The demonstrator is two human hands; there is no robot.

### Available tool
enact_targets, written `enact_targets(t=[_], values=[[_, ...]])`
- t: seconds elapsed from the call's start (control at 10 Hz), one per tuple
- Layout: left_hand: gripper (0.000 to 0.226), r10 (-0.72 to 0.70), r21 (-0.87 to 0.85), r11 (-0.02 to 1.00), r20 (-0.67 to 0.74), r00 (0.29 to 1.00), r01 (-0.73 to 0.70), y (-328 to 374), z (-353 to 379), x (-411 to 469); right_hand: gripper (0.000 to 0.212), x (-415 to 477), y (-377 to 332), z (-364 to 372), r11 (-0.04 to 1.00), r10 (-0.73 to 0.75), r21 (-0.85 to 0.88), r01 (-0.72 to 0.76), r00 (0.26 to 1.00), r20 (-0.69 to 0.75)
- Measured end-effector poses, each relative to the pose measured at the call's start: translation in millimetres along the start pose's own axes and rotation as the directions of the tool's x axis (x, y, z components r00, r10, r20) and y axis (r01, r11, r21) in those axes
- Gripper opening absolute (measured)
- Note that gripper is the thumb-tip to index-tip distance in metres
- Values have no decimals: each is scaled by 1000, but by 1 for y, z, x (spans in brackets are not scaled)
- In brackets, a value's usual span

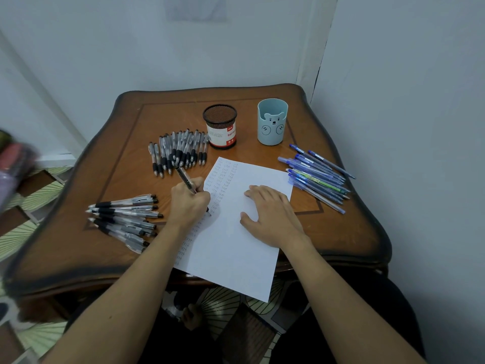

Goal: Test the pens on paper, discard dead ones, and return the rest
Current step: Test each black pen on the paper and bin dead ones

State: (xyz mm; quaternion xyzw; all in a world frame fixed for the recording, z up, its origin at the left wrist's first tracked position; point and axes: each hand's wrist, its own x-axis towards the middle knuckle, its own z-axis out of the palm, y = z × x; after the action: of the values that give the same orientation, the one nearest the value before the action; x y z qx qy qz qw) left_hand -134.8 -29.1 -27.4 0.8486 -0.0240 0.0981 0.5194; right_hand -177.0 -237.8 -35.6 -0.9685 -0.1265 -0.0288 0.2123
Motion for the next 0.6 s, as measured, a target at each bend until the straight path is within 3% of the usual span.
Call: enact_targets(t=[0.4, 0.6], values=[[40, -28, -8, 1000, 16, 999, 28, 3, 2, -2, 54, 0, 0, 1, 1000, 3, 2, -3, 1000, -5], [36, 25, 8, 1000, 30, 999, -25, -4, 1, 1, 54, 0, 0, 0, 1000, -1, -1, 1, 1000, -14]])
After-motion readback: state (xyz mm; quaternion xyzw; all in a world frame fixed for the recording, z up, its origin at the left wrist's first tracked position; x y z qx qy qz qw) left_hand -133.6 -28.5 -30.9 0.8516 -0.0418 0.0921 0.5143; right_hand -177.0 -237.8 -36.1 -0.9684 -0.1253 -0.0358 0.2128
